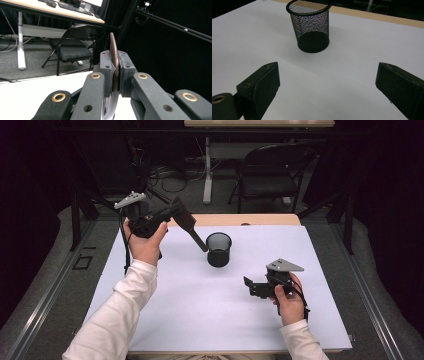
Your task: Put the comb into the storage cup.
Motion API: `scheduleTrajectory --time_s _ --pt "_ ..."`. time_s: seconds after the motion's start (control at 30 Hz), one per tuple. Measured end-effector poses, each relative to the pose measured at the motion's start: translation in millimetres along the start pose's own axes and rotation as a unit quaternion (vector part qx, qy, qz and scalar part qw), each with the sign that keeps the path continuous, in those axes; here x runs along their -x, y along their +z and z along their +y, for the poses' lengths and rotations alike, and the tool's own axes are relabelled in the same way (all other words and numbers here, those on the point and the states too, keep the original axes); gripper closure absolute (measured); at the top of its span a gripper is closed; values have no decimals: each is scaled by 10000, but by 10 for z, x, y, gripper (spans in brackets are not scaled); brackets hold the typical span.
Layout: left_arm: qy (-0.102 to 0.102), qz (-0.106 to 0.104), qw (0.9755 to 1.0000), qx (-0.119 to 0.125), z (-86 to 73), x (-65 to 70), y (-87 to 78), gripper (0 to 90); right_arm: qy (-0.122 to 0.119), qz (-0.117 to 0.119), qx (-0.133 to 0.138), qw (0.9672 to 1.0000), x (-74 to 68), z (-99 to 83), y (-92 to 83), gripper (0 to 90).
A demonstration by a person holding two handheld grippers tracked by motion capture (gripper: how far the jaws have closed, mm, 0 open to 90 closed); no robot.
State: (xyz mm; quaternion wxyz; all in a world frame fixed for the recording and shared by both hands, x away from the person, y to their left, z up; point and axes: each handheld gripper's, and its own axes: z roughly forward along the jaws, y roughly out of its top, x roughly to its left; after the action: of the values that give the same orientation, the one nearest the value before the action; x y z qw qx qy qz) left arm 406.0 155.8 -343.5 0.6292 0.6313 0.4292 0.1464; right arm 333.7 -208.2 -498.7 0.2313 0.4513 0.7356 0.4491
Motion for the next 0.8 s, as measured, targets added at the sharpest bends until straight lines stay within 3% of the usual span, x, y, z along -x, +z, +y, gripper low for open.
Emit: scheduleTrajectory --time_s 0.33,0.8 --pt "62 251 9997 -32 105 2 150 845 -25 13 -22 10000 -3 -5 9 54" --pt "-138 472 9988 26 185 -32 273 845 -24 37 -22 10000 -8 -9 13 55"
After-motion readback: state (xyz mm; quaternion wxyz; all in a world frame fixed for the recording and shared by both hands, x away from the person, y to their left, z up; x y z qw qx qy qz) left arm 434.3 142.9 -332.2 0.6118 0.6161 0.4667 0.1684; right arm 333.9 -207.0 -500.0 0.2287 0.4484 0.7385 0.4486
